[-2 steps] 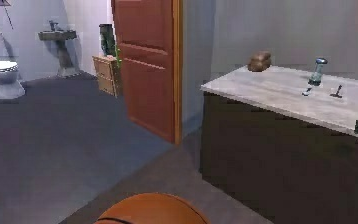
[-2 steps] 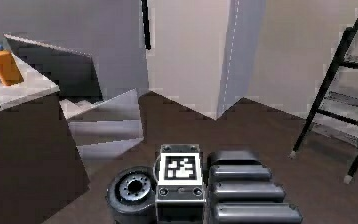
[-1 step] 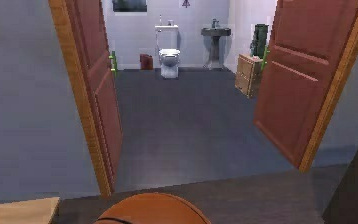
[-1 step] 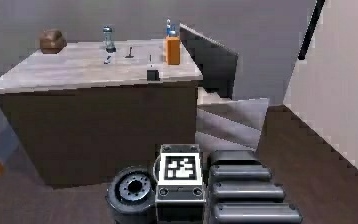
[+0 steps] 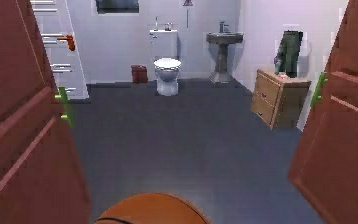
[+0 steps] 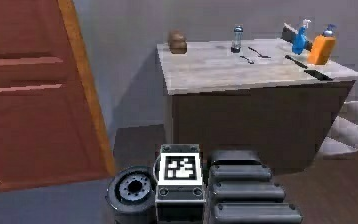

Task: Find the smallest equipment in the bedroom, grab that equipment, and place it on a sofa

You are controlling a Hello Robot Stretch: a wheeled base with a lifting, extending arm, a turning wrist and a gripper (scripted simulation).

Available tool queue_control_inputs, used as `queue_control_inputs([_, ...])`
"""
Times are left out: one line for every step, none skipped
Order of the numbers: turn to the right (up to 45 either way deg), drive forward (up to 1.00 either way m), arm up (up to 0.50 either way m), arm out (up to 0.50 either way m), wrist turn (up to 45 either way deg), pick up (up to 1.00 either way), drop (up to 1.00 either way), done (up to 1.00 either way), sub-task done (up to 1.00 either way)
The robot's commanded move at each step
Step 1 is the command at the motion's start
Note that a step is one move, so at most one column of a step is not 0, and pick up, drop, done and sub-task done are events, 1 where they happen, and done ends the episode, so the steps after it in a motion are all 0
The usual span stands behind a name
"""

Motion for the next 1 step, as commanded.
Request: queue_control_inputs([0.0,1.0,0.0,0.0,0.0,0.0,0.0,0.0,0.0])
